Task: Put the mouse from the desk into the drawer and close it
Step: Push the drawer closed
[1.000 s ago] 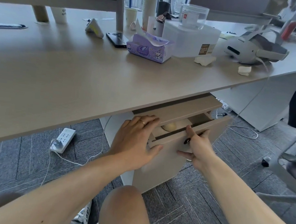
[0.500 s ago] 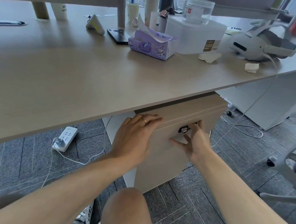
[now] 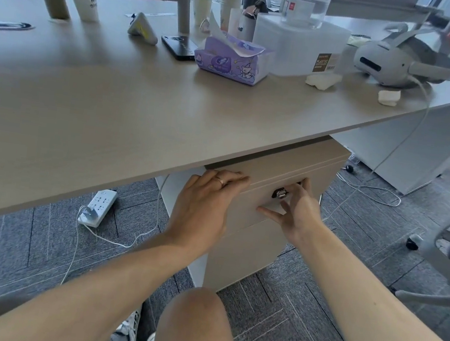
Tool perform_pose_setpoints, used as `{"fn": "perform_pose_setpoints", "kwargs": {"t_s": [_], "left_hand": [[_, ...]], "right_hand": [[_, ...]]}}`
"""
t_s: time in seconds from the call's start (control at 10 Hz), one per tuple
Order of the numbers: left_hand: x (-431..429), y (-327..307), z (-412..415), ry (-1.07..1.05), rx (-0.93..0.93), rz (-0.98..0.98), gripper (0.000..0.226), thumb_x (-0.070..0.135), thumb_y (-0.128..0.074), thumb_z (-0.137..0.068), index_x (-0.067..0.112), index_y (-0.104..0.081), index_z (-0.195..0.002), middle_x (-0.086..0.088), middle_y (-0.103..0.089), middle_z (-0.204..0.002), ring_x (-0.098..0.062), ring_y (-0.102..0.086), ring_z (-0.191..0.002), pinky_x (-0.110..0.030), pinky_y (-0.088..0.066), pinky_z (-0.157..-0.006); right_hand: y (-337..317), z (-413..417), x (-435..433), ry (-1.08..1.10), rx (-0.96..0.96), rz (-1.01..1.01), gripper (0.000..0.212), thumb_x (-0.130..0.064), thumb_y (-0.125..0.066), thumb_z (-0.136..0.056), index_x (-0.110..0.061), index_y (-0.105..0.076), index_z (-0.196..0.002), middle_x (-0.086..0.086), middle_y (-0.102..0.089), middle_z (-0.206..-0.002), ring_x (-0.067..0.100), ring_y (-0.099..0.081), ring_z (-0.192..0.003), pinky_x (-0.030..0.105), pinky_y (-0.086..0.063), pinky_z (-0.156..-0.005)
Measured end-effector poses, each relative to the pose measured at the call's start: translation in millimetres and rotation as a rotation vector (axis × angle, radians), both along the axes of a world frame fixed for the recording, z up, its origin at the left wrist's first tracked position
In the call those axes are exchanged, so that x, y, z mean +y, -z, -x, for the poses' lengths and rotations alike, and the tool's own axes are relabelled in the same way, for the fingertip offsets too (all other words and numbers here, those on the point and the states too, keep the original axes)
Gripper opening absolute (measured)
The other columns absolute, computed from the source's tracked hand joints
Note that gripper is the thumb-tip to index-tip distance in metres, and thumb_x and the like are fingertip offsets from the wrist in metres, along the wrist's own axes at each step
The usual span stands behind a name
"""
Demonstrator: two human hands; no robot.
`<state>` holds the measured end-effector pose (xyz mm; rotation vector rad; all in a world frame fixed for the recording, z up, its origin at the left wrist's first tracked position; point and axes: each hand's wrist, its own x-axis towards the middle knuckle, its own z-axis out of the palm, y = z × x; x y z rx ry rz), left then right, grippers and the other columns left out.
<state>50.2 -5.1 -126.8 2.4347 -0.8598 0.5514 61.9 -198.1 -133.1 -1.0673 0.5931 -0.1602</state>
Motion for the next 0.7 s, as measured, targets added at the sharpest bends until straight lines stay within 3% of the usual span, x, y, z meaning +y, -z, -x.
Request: {"fn": "perform_pose_setpoints", "kwargs": {"t_s": [0.1, 0.4, 0.5, 0.6, 0.7], "left_hand": [[0, 0, 1, -0.006, 0.002, -0.003, 0.066, -0.009, -0.065, -0.074, 0.02, -0.063, -0.133, 0.005, -0.063, -0.133, -0.016, -0.052, -0.117, -0.028, -0.033, -0.088], [0, 0, 1, -0.02, -0.017, -0.046, 0.069, -0.01, -0.067, -0.072, 0.02, -0.062, -0.134, 0.004, -0.062, -0.134, -0.018, -0.053, -0.118, -0.033, -0.038, -0.09], [0, -4, 3, -0.027, 0.012, -0.086, 0.073, -0.011, -0.067, -0.07, 0.021, -0.061, -0.135, 0.005, -0.061, -0.135, -0.017, -0.052, -0.119, -0.032, -0.039, -0.089], [-1, -10, 2, -0.033, 0.058, -0.139, 0.073, -0.01, -0.067, -0.073, 0.022, -0.058, -0.138, 0.006, -0.058, -0.139, -0.017, -0.05, -0.121, -0.03, -0.037, -0.093], [-2, -24, 8, -0.02, 0.143, -0.213, 0.067, 0.01, -0.064, -0.086, 0.021, -0.044, -0.149, 0.005, -0.045, -0.151, -0.016, -0.039, -0.134, -0.029, -0.028, -0.105]], "right_hand": [[0, -2, 1, -0.002, 0.016, 0.007, 0.057, -0.005, -0.038, -0.096, -0.033, -0.044, -0.146, -0.006, -0.042, -0.135, 0.03, -0.034, -0.132, 0.065, -0.055, -0.083], [-2, 2, 0, -0.047, 0.014, 0.046, 0.057, -0.008, -0.042, -0.096, -0.035, -0.042, -0.147, -0.007, -0.041, -0.145, 0.028, -0.036, -0.132, 0.064, -0.056, -0.083], [-11, 13, -6, -0.119, 0.09, 0.199, 0.058, -0.009, -0.041, -0.099, -0.033, -0.036, -0.152, -0.013, -0.041, -0.134, 0.021, -0.037, -0.121, 0.06, -0.051, -0.096], [-24, 25, -20, -0.211, 0.216, 0.469, 0.065, -0.016, -0.039, -0.1, -0.034, -0.017, -0.159, -0.009, -0.043, -0.151, 0.026, -0.042, -0.133, 0.055, -0.048, -0.103], [-40, 41, -31, -0.34, 0.237, 0.84, 0.072, -0.033, -0.046, -0.098, -0.028, -0.011, -0.16, 0.003, -0.028, -0.164, 0.033, -0.032, -0.147, 0.048, -0.032, -0.117]]}}
